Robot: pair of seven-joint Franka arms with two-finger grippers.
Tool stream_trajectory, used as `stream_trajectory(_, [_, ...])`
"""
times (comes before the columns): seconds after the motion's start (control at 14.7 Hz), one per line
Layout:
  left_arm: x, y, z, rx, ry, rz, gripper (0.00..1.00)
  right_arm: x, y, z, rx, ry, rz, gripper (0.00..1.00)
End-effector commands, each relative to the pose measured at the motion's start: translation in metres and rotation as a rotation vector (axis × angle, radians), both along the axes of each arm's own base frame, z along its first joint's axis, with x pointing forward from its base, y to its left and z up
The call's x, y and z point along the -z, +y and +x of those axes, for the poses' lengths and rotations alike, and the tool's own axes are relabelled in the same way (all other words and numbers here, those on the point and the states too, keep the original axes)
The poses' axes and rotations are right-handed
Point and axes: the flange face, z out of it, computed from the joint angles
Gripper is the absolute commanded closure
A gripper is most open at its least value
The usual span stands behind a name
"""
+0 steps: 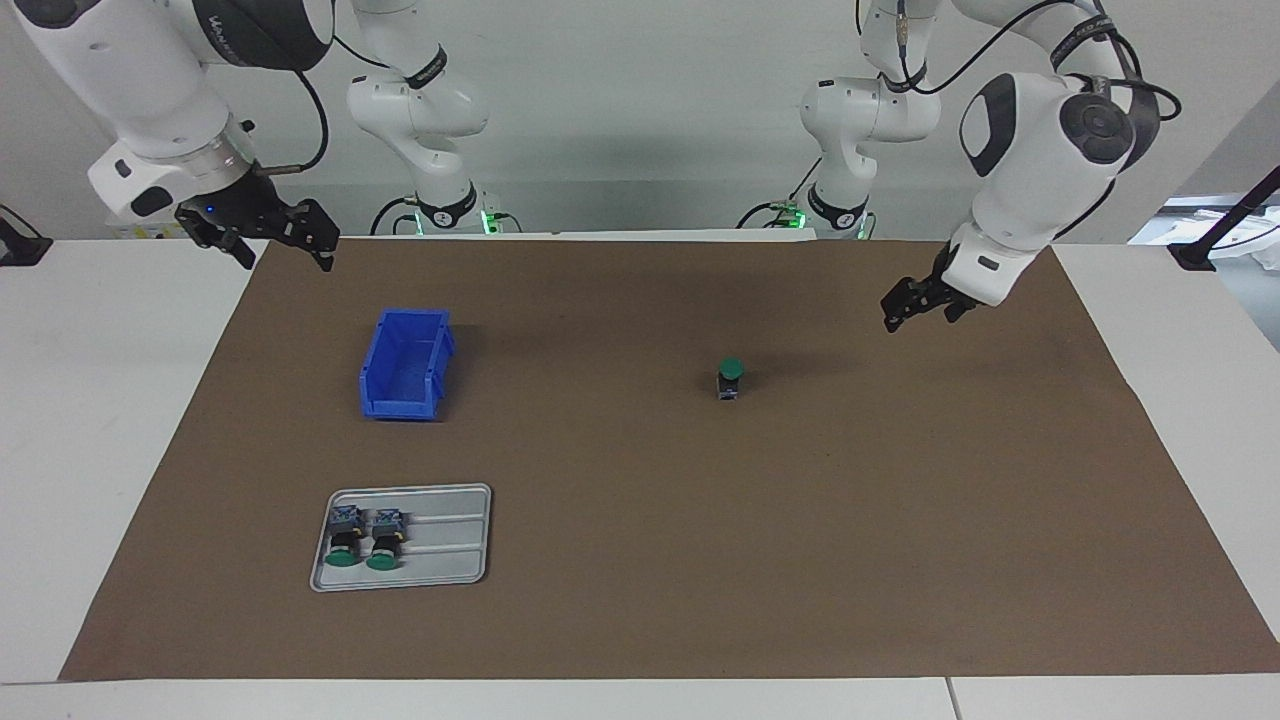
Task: Place and press button with both arms
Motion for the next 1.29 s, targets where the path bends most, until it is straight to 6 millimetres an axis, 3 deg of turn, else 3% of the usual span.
stream_trajectory(0.0, [-0.022,0.024,0.003,0.006,0.013,0.013,0.00,-0.004,0.053,-0.002,-0.044,-0.038,0.021,0.01])
stream_trajectory(0.14, [-0.040,0.039,0.003,0.007,0.023,0.009,0.00,-0.003,0.095,0.008,-0.021,-0.049,0.050,0.01])
stream_trajectory(0.34, [-0.070,0.050,-0.002,0.037,0.053,0.019,0.00,0.015,0.216,0.026,0.034,-0.064,0.040,0.01])
stream_trajectory(0.41, [-0.074,0.053,-0.004,0.059,0.068,0.038,0.00,0.020,0.242,0.035,0.049,-0.077,0.046,0.01])
stream_trajectory(0.54, [-0.075,0.054,-0.010,0.085,0.093,0.043,0.00,0.052,0.325,0.043,0.059,-0.066,0.039,0.01])
stream_trajectory(0.75, [-0.072,0.054,-0.012,0.076,0.104,0.045,0.00,0.098,0.417,0.038,0.118,-0.098,0.048,0.01])
stream_trajectory(0.88, [-0.071,0.052,-0.014,0.078,0.107,0.046,0.00,0.129,0.466,0.023,0.104,-0.130,0.070,0.01])
stream_trajectory(1.09, [-0.072,0.058,-0.008,0.081,0.076,0.079,0.00,0.192,0.491,0.002,0.086,-0.143,0.085,0.01])
stream_trajectory(1.22, [-0.075,0.060,-0.001,0.080,0.028,0.099,0.00,0.217,0.517,-0.024,0.054,-0.148,0.092,0.01])
